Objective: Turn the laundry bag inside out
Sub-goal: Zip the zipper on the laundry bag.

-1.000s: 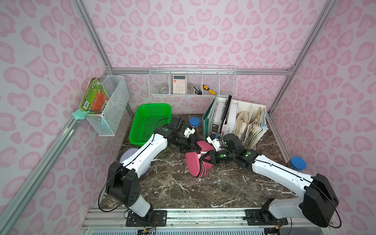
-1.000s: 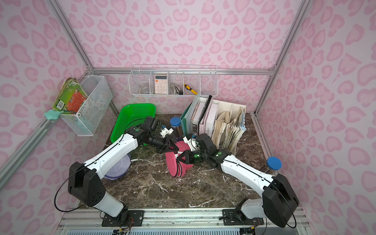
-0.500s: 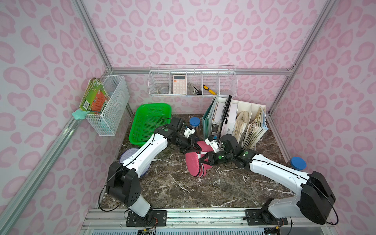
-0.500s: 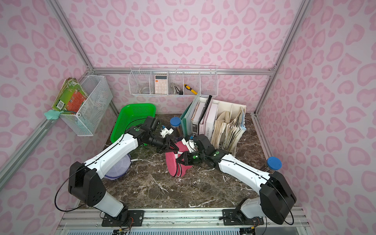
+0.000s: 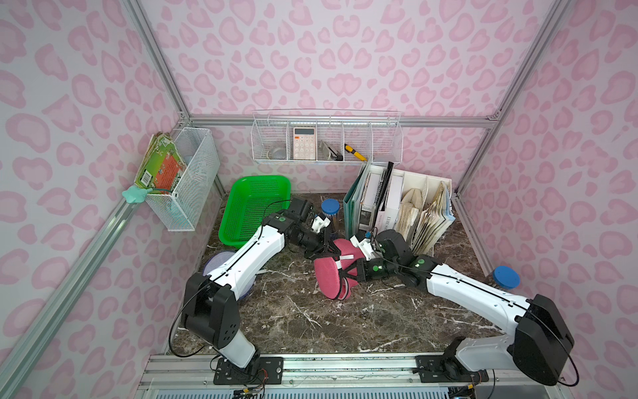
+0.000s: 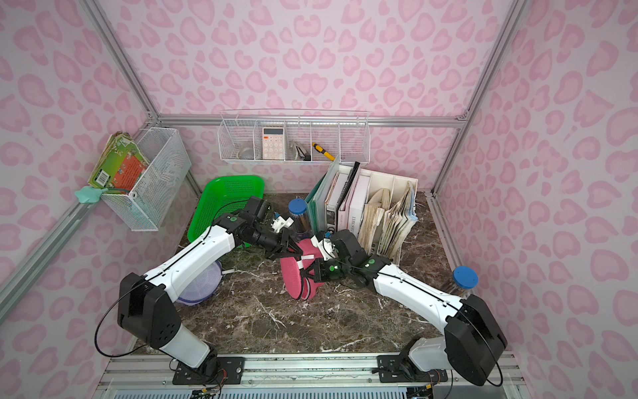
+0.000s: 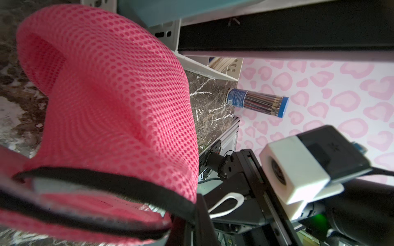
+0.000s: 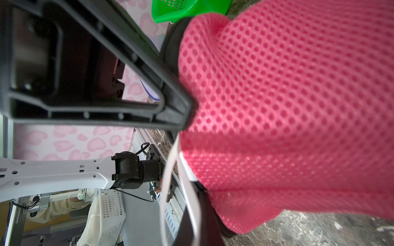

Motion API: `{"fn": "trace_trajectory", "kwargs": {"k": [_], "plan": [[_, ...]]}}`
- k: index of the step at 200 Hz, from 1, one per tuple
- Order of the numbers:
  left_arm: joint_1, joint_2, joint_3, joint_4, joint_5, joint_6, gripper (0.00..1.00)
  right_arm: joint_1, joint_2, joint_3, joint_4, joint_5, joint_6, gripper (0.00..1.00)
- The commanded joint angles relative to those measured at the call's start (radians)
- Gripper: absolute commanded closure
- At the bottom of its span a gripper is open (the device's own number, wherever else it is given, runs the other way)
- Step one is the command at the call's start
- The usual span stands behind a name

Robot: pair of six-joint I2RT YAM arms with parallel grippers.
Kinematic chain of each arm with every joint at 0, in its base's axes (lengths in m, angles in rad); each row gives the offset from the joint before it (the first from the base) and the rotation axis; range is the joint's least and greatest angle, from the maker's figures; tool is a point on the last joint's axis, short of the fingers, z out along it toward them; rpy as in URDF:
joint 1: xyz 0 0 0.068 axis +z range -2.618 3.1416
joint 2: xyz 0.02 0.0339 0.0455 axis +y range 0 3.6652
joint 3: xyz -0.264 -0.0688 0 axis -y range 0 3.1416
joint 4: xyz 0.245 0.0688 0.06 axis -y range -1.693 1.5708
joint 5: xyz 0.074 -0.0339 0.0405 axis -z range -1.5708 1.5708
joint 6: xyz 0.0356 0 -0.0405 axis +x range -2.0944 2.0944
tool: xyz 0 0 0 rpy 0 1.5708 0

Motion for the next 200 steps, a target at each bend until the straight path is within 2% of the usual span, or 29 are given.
{"fn": "trace_trajectory", "kwargs": {"k": [1, 50, 100, 122, 128, 138, 157, 171, 200], "plan": [[0.046, -0.006, -0.025, 0.070, 0.036, -0.097, 1.00, -0.004, -0.018, -0.024, 0.007, 0.009, 0.017, 1.00], [0.164, -0.020, -0.109, 0.194, 0.114, -0.283, 1.00, -0.010, -0.074, -0.111, 0.016, 0.010, 0.033, 1.00], [0.231, 0.024, -0.147, 0.174, 0.120, -0.298, 1.00, -0.007, -0.114, -0.143, 0.021, 0.020, 0.037, 1.00], [0.229, 0.012, -0.128, 0.120, 0.107, -0.247, 0.56, 0.001, -0.085, -0.096, 0.007, 0.036, 0.014, 1.00], [0.227, 0.005, -0.116, 0.080, 0.089, -0.216, 0.49, 0.005, -0.075, -0.083, 0.005, 0.041, 0.009, 1.00], [0.227, -0.008, -0.091, 0.006, 0.053, -0.164, 0.42, 0.008, -0.060, -0.071, 0.011, 0.041, 0.004, 1.00], [0.214, -0.044, -0.043, -0.151, -0.053, -0.071, 0.35, 0.012, -0.036, -0.055, 0.029, 0.042, 0.001, 1.00], [0.188, -0.068, -0.019, -0.242, -0.154, -0.030, 0.33, 0.013, -0.025, -0.051, 0.041, 0.042, 0.002, 1.00], [0.098, -0.112, -0.038, -0.328, -0.238, -0.048, 0.39, 0.016, 0.000, -0.027, 0.047, 0.046, 0.001, 1.00]]}}
